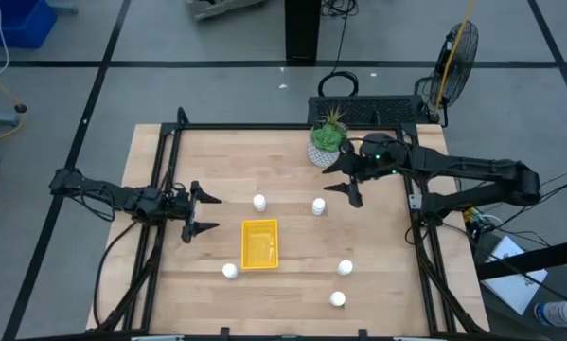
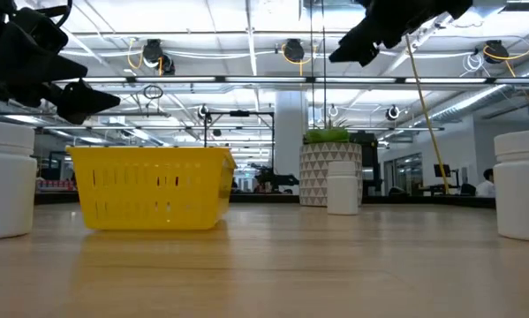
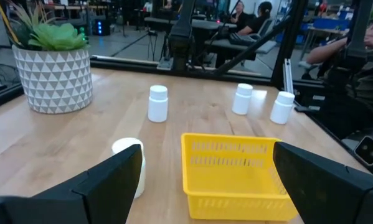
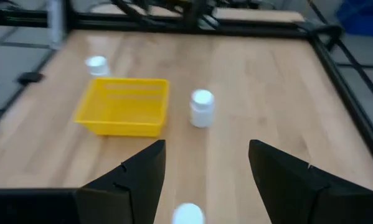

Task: Pick and place pill bottles into a basket
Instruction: Put the white pill bottle into the yellow basket

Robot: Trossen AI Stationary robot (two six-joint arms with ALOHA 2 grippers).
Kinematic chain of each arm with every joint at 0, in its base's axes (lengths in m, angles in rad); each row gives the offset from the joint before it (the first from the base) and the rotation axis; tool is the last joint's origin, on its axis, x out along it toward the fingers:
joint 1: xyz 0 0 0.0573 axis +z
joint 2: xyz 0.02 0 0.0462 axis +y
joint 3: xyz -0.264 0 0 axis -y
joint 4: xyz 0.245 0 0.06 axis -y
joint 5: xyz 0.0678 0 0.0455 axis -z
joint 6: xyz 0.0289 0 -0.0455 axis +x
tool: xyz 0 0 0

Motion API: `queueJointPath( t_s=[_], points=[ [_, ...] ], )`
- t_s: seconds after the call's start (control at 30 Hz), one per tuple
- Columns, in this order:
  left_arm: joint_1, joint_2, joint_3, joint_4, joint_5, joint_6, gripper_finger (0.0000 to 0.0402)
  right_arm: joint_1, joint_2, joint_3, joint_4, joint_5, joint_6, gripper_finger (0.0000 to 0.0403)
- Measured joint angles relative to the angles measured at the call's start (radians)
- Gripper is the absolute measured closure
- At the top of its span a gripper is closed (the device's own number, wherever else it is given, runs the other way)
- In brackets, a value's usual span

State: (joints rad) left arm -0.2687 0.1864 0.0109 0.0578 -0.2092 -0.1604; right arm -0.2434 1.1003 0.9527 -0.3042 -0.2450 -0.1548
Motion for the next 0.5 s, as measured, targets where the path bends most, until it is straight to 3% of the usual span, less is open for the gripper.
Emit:
queueJointPath(
  t_s=[0.13, 0.5],
  points=[
    [0.000, 0.003, 0.000, -0.001, 0.000, 0.000, 0.0036, 0.019, 0.046, 0.000, -0.005, 0.058, -0.012, 0.0181],
    [0.000, 0.003, 0.000, -0.002, 0.001, -0.003, 0.0036, 0.096, 0.175, 0.000, -0.006, 0.057, -0.017, 0.0181]
  ],
)
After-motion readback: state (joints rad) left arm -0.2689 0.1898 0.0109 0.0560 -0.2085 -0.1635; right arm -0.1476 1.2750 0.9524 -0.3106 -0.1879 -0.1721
